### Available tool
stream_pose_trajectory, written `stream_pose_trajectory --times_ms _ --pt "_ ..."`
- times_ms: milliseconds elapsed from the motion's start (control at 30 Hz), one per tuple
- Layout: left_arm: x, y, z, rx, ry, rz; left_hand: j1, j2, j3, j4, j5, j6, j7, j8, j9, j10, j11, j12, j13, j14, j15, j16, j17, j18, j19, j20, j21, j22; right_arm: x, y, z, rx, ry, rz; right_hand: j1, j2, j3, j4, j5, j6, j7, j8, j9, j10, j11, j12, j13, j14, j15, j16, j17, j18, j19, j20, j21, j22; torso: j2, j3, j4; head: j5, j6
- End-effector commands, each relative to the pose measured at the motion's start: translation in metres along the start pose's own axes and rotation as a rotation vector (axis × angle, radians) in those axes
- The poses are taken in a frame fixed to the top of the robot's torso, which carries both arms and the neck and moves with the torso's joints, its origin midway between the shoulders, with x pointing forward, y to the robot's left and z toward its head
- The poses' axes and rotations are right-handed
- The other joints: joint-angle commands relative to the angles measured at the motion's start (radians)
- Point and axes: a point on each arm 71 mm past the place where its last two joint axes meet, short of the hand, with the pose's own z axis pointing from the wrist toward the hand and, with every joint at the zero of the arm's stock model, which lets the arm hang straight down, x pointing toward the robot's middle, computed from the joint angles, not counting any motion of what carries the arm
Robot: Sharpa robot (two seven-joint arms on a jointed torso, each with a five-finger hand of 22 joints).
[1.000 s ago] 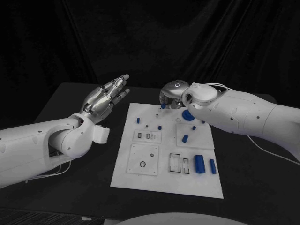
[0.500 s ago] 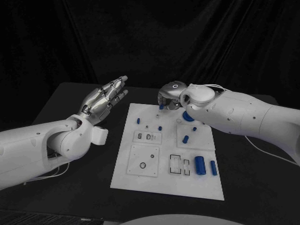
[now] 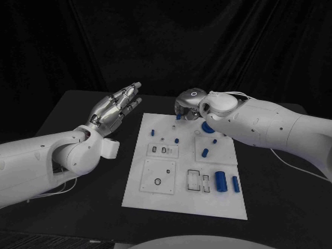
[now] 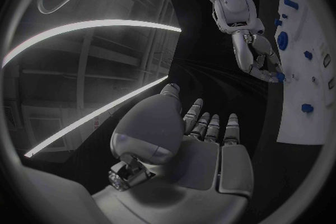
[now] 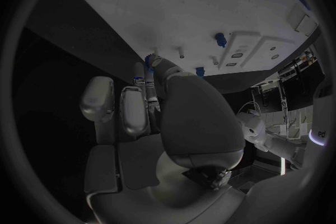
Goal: Assemble the parts on the task board
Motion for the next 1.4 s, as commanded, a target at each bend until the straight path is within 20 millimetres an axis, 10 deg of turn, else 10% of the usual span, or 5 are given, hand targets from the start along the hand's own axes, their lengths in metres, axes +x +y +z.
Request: stream_pose_trajectory --times_ms 33,1400 --pt "0.002 -0.011 0.001 0.135 0.020 -0.010 0.003 0.002 -0.001 0.005 0.002 -0.003 0.007 -0.002 0.000 -0.006 -0.003 0.003 -0.001 0.000 0.001 -0.004 -0.001 0.017 0.000 0.003 -0.005 -0.001 0.000 0.001 0.001 0.016 0.010 -0.002 -0.004 -0.005 -0.001 0.004 -0.006 -0.007 0.000 -0.004 0.001 -0.003 0.003 -0.003 -0.002 0.020 -0.002 0.004 -0.002 -0.015 0.006 0.002 0.002 0.001 0.001 -0.0009 0.0006 -0.002 -0.002" --pt "0.000 -0.008 0.003 0.106 0.026 -0.013 0.004 0.009 0.002 0.005 0.004 0.000 0.013 0.000 0.000 -0.009 0.002 0.003 -0.002 0.000 0.007 -0.004 -0.001 0.017 0.001 0.009 -0.004 0.000 0.010 0.002 0.002 0.053 0.080 0.005 0.015 -0.026 -0.009 -0.004 -0.011 -0.097 -0.004 -0.073 -0.010 -0.122 0.025 -0.050 -0.006 -0.019 0.020 -0.028 -0.049 -0.006 -0.042 0.023 -0.042 -0.018 0.001 0.0007 -0.0009 -0.003 -0.020"
